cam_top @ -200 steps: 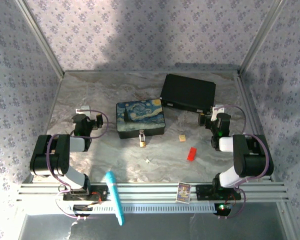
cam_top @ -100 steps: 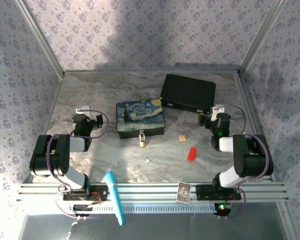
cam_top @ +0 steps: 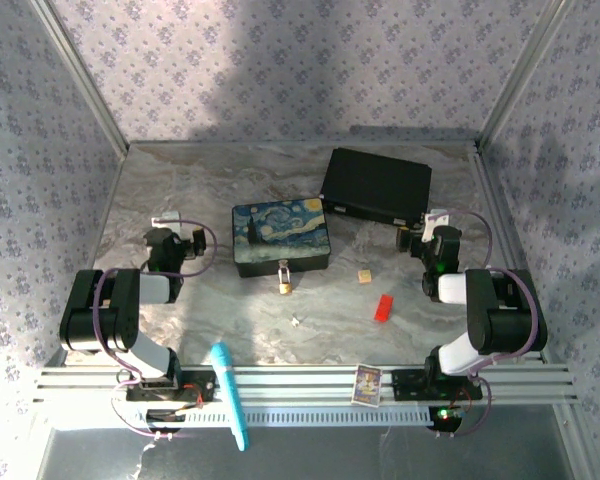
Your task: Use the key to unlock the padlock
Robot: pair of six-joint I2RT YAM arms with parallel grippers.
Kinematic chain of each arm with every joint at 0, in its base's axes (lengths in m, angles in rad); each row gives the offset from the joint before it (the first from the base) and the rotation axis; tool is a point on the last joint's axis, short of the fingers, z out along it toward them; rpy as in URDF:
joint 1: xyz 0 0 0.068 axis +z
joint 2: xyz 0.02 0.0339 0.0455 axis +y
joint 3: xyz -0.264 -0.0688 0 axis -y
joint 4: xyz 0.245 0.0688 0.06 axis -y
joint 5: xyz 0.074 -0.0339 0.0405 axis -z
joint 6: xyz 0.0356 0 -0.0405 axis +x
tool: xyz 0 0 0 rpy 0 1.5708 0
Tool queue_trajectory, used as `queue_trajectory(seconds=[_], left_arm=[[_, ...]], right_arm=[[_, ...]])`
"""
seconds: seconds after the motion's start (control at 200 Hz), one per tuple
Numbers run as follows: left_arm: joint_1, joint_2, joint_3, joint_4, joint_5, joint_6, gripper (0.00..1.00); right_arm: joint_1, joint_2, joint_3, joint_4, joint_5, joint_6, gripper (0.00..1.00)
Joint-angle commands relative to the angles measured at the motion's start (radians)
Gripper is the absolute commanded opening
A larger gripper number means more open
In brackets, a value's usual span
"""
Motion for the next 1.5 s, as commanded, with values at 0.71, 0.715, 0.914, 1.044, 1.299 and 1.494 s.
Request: queue_trajectory(seconds=[0.71, 0.715, 0.914, 1.044, 1.299, 1.494], left_arm=[[0.003, -0.461, 0.089, -0.478, 0.019, -0.318, 1.0], [0.004, -0.466, 0.094, -0.49, 0.02, -0.331, 1.0], [0.005, -0.606, 0.193, -0.824, 0.136, -0.72, 1.0], [-0.003, -0.661, 0.175, -0.848, 0.344, -0.801, 1.0], [-0.148, -0.691, 0.233, -1.111, 0.37, -0.754, 1.0], [-0.348, -0.667, 0.244, -1.166, 0.401, -0.743, 1.0]], right_arm=[[0.016, -0.437, 0.152, -0.524, -0.066, 0.06, 0.99], [0.016, -0.442, 0.155, -0.532, -0.068, 0.064, 0.99], [-0.011, -0.57, 0.282, -0.9, -0.167, 0.291, 0.99], [0.009, -0.586, 0.308, -0.996, -0.375, 0.304, 0.99], [0.294, -0.616, 0.294, -1.117, -0.224, 0.432, 0.98], [0.614, -0.554, 0.283, -1.17, -0.021, 0.556, 0.91]])
